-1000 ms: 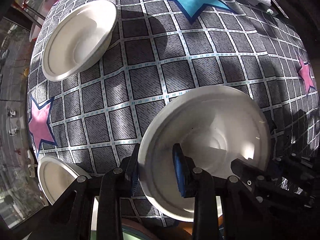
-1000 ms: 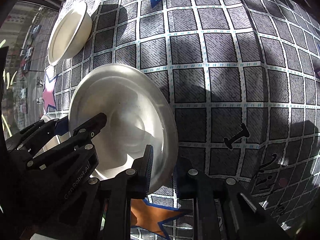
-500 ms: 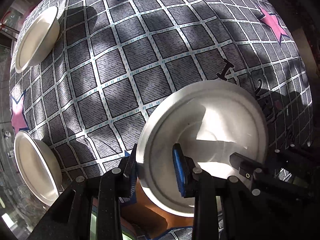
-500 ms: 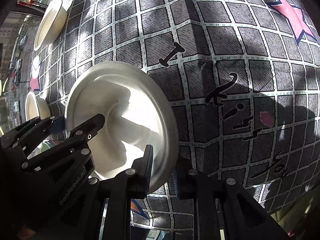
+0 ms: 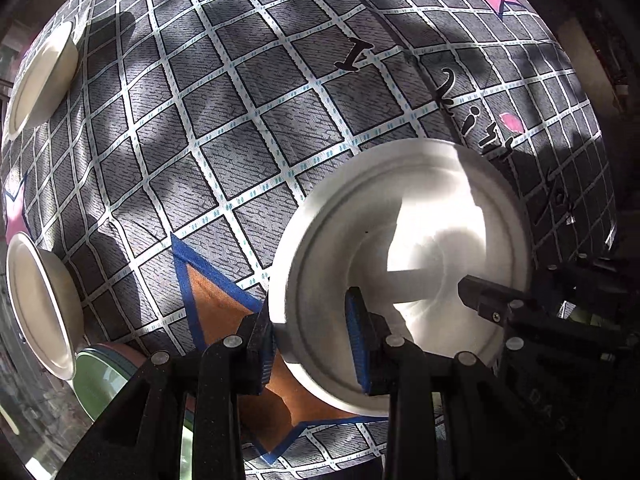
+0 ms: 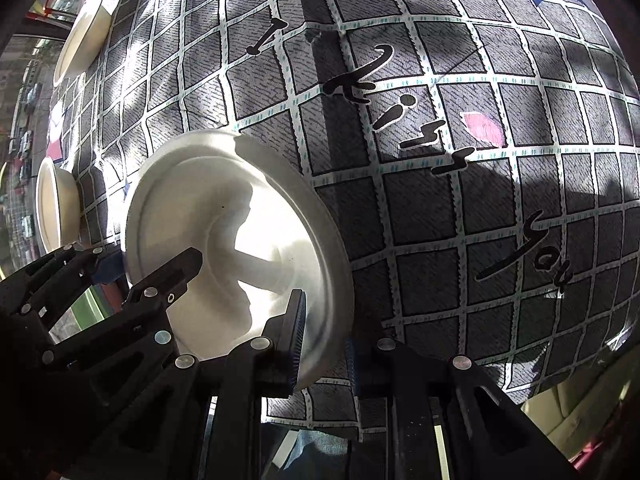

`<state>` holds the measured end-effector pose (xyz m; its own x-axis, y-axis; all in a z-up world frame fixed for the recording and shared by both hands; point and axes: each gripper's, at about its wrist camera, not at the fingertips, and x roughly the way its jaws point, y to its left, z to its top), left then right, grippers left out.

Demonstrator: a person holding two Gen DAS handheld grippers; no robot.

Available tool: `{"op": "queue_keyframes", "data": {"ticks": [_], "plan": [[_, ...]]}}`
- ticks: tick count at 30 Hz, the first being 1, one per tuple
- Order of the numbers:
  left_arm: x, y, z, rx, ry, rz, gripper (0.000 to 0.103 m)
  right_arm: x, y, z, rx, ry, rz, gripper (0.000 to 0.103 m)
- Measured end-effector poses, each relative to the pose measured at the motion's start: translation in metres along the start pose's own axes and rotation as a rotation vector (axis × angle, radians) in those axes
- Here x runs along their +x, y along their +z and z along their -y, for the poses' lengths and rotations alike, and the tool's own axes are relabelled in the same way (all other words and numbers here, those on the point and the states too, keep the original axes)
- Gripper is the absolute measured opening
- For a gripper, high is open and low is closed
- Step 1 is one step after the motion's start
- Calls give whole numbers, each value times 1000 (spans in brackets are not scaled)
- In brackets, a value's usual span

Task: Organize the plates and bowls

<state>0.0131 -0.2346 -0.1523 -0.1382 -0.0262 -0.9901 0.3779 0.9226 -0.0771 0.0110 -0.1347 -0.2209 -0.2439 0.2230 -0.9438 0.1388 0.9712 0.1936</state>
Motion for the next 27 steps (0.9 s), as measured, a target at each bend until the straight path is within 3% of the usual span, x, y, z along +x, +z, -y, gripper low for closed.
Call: {"op": "queue_keyframes", "data": {"ticks": [6, 9, 11, 15, 16, 20, 23, 27], "plan": [[7, -19, 13, 12, -4, -1, 34, 14, -15, 6, 14, -6, 1, 21], [8, -25, 15, 7, -8, 2, 40, 15, -17, 6, 19, -4, 7, 21], [3, -28, 13, 8, 17, 13, 61, 17, -21, 15, 23, -3, 10, 21], [-4, -34, 15, 5, 35, 44, 76, 3, -32, 32, 47, -18, 23, 21], [-5, -35, 15, -1, 34, 48, 77, 1, -31, 36, 55, -17, 26, 24], [-10, -42, -5, -29, 25, 53, 79, -26, -23, 71, 80, -34, 61, 62], [-12, -52, -17, -48, 27, 60, 79, -37, -25, 80, 98, -38, 88, 77], [-21, -54, -49, -74, 17, 70, 79, -47, -22, 86, 127, -45, 117, 77]]}}
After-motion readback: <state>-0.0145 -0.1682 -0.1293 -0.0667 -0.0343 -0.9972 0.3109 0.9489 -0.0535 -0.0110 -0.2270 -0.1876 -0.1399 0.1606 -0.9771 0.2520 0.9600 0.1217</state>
